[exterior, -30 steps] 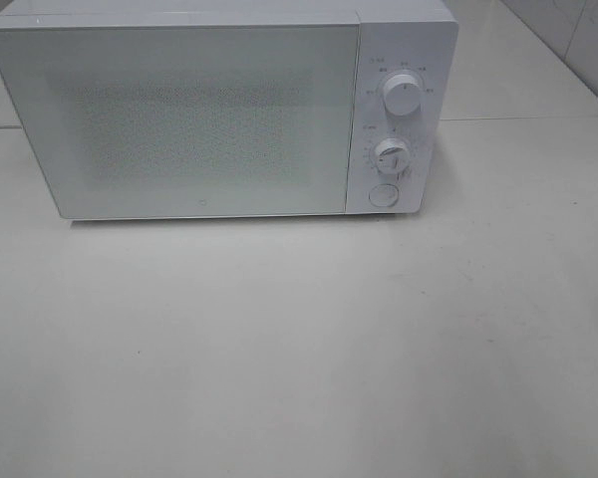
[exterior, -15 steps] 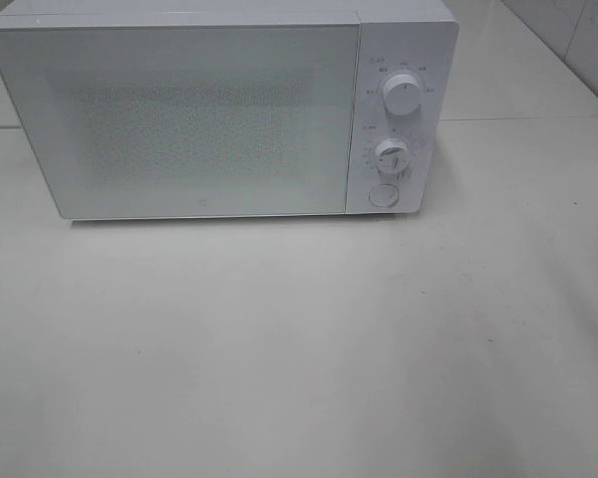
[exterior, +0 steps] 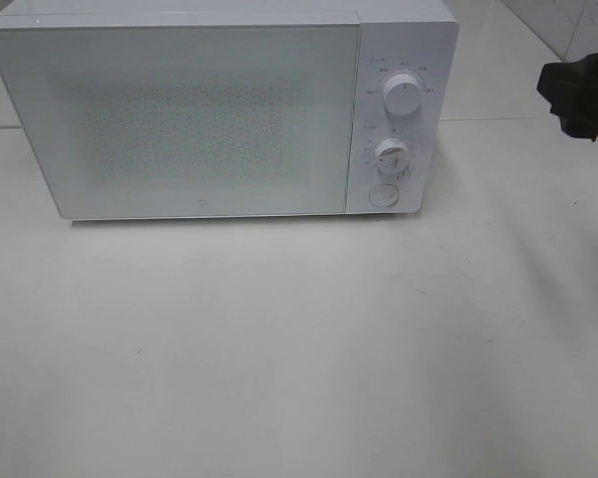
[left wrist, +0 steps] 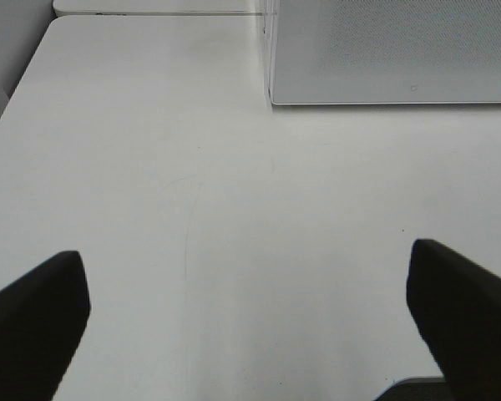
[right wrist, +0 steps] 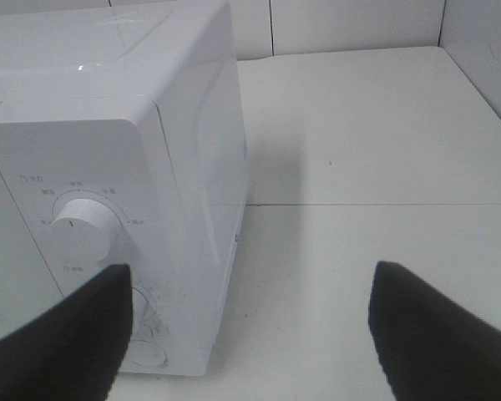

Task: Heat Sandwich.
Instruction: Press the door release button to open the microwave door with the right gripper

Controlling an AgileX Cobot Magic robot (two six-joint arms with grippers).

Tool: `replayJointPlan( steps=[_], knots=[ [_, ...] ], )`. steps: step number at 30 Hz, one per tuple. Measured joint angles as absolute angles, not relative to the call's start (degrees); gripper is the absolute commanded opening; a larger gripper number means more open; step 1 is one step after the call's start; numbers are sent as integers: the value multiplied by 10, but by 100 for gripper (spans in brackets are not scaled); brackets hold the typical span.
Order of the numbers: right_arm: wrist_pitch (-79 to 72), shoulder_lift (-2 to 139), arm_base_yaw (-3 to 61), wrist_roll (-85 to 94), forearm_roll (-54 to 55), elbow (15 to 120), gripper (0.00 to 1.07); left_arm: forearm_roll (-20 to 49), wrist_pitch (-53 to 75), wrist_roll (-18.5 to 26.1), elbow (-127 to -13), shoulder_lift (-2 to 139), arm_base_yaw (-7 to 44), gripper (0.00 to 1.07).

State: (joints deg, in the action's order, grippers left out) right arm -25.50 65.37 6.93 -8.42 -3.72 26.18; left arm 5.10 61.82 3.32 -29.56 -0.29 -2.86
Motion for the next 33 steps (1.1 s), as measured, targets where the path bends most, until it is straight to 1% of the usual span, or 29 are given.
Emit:
replayJointPlan(
  steps=[1,5,7,8,9,11,13,16,17,21,22,25,26,28,31,33],
  knots=[
    [-311,676,69,-83,-34,243,76,51,618,33,-296,-3,-29,98],
    [-370,705,71,-73,-15,222,76,51,618,33,-296,-3,-29,98],
    [-415,733,87,-36,33,205,76,51,618,33,-296,-3,-29,98],
    [-415,733,87,-36,33,205,76,51,618,33,-296,-3,-29,98],
    [-431,742,97,-17,50,199,76,51,618,33,-296,-3,-29,98],
    [-477,770,140,37,101,187,76,51,618,33,-296,-3,-29,98],
    [-492,778,153,52,117,185,76,51,618,33,-296,-3,-29,98],
    [-532,814,210,88,184,183,76,51,618,33,-296,-3,-29,98],
    [-532,814,210,88,184,183,76,51,618,33,-296,-3,-29,98],
    [-564,856,266,101,230,183,76,51,618,33,-296,-3,-29,98],
    [-564,856,266,101,230,183,76,51,618,33,-296,-3,-29,98],
    [-579,885,309,101,263,183,75,51,618,33,-296,-3,-29,98],
    [-579,885,309,101,263,183,75,51,618,33,-296,-3,-29,98],
    [-586,905,339,101,289,183,75,51,618,33,-296,-3,-29,98],
    [-592,917,357,101,309,183,75,51,618,33,-296,-3,-29,98],
    [-604,932,383,101,341,183,75,51,618,33,-296,-3,-29,98]
  ],
)
